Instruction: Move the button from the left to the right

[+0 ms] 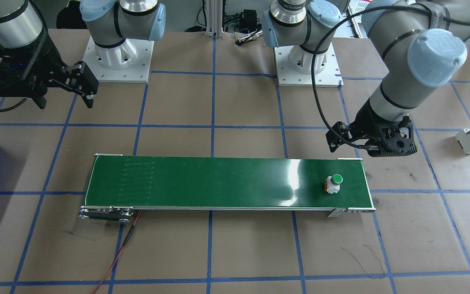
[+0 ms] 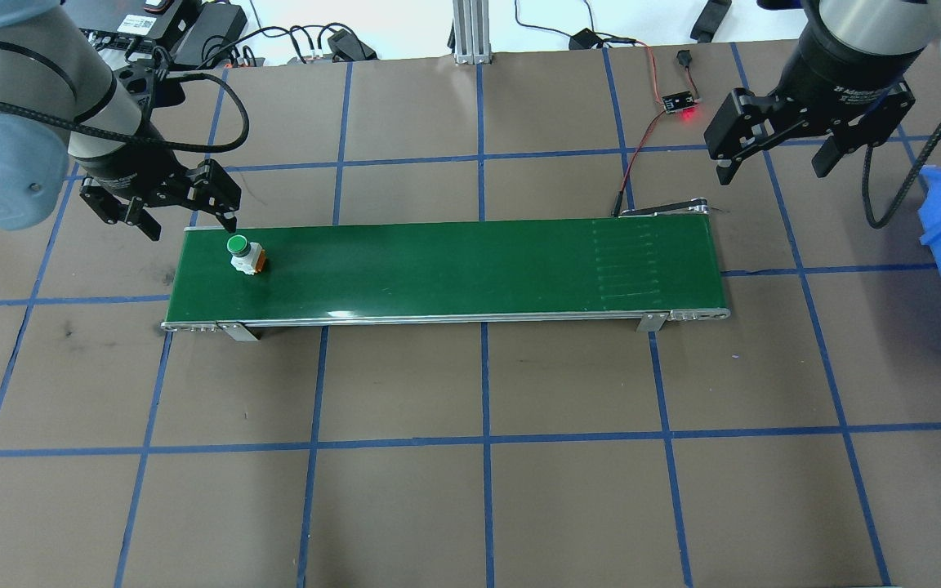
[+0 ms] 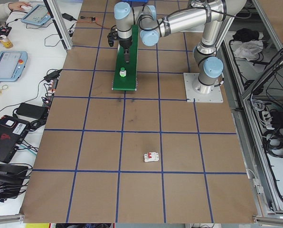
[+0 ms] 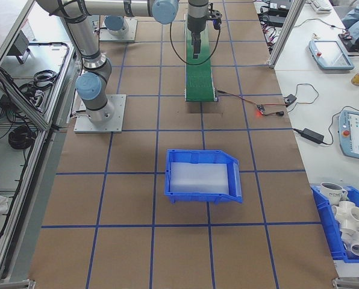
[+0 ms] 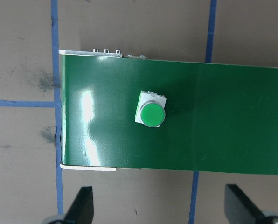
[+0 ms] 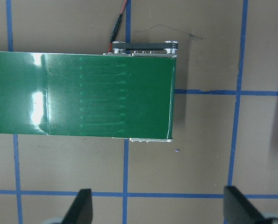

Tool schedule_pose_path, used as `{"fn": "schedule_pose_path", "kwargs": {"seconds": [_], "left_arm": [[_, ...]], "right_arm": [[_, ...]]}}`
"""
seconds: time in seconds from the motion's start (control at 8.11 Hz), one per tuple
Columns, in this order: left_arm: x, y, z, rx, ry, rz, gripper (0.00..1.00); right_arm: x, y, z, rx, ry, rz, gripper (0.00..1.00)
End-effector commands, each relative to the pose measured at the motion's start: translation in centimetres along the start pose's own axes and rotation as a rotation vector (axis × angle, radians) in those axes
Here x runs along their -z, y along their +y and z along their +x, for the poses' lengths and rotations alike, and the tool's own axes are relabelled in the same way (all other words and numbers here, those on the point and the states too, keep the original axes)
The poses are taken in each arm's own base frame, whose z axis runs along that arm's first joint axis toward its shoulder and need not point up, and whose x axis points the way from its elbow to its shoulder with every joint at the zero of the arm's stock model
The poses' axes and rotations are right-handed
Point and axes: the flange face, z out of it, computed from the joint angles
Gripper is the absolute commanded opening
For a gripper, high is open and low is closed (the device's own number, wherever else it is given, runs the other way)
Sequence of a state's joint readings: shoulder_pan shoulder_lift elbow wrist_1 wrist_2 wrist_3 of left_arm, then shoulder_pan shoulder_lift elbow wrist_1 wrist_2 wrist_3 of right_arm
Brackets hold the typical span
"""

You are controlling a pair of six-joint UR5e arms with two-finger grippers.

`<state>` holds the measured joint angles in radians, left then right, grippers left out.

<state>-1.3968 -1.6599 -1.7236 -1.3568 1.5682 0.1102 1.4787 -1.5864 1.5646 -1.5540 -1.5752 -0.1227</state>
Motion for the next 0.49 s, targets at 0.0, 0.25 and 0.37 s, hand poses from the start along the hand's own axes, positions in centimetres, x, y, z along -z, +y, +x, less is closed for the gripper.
{"fn": "schedule_pose_path", "kwargs": {"seconds": [0.0, 0.25, 0.37], "left_arm": [[3.2, 1.6, 0.8, 0.021, -0.009, 0.052, 1.00], [2.9, 2.6, 0.2, 0.021, -0.085, 0.012, 1.00], [3.2, 2.8, 0.0, 0.023, -0.094, 0.009, 1.00]], "right_arm": [[0.0, 0.0, 0.0, 0.000, 0.000, 0.000, 1.00], [0.0, 0.0, 0.0, 0.000, 0.000, 0.000, 1.00], [0.1, 0.0, 0.1, -0.002, 0.000, 0.001, 1.00]]}}
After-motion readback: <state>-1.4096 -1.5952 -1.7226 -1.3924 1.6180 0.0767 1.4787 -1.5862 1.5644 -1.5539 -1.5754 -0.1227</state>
